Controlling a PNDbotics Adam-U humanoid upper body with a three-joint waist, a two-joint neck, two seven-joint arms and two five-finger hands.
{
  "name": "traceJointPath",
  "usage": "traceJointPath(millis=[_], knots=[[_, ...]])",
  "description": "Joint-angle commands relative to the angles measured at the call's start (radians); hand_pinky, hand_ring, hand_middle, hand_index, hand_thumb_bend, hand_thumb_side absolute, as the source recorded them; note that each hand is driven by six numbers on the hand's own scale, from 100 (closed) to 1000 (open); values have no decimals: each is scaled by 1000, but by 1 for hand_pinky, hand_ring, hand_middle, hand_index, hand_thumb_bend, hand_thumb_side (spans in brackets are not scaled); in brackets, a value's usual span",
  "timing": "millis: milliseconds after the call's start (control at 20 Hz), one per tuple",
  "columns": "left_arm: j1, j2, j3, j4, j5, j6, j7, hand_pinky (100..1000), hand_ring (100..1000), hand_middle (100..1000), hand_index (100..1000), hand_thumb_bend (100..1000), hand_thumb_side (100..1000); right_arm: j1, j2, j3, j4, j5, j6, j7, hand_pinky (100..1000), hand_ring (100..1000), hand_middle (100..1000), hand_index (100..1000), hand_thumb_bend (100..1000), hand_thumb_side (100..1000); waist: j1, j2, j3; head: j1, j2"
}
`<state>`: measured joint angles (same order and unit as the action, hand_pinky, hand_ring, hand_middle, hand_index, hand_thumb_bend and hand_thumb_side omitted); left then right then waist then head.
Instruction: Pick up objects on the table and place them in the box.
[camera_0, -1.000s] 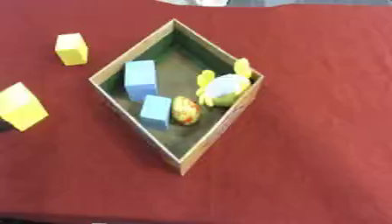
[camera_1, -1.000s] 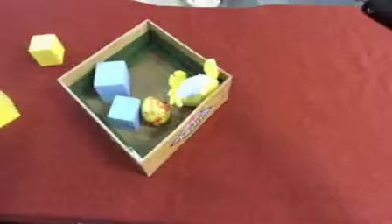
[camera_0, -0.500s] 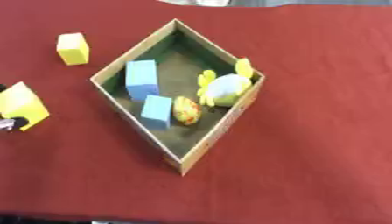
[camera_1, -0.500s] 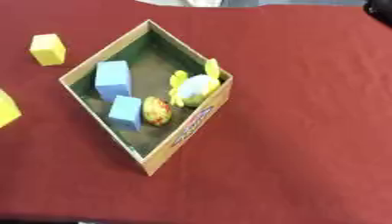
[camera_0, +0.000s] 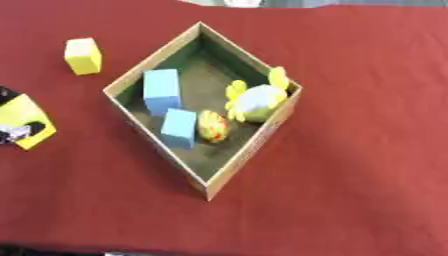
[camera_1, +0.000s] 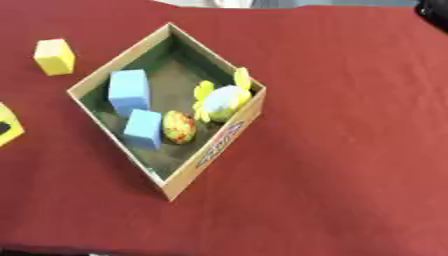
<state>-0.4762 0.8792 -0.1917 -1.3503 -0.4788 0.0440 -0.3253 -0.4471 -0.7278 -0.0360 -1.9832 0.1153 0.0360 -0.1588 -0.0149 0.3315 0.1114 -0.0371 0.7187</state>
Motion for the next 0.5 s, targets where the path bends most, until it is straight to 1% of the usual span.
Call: traceJointPath(millis=[50, 100, 150, 300, 500], knots=[[-12, 29, 20, -12, 10, 18, 16, 829, 709, 572, 706, 265, 532, -4, -15, -12, -17, -8, 1, 0, 873, 823, 663, 831, 100, 511, 14, -23, 2, -2, -10], [-11, 30, 22, -17, 12, 23, 20, 825, 702, 567, 701, 249, 528, -3, -15, -12, -17, -8, 1, -1, 873, 823, 661, 831, 100, 511, 14, -24, 2, -2, -9], [-11, 31, 25, -23, 13, 29, 26, 811, 681, 547, 684, 219, 503, -3, -15, -13, -17, -8, 1, -1, 873, 823, 658, 831, 100, 511, 14, -24, 2, -2, -9], [-11, 34, 36, -51, 12, 42, 56, 801, 662, 526, 668, 202, 490, 0, -14, -14, -17, -8, 2, -2, 873, 823, 655, 832, 100, 516, 13, -25, 3, -3, -8], [-20, 52, 60, -135, 36, 47, 66, 806, 663, 528, 672, 163, 461, 3, -17, -18, -17, -7, 1, -5, 873, 824, 654, 833, 100, 504, 13, -26, 7, -8, -6]])
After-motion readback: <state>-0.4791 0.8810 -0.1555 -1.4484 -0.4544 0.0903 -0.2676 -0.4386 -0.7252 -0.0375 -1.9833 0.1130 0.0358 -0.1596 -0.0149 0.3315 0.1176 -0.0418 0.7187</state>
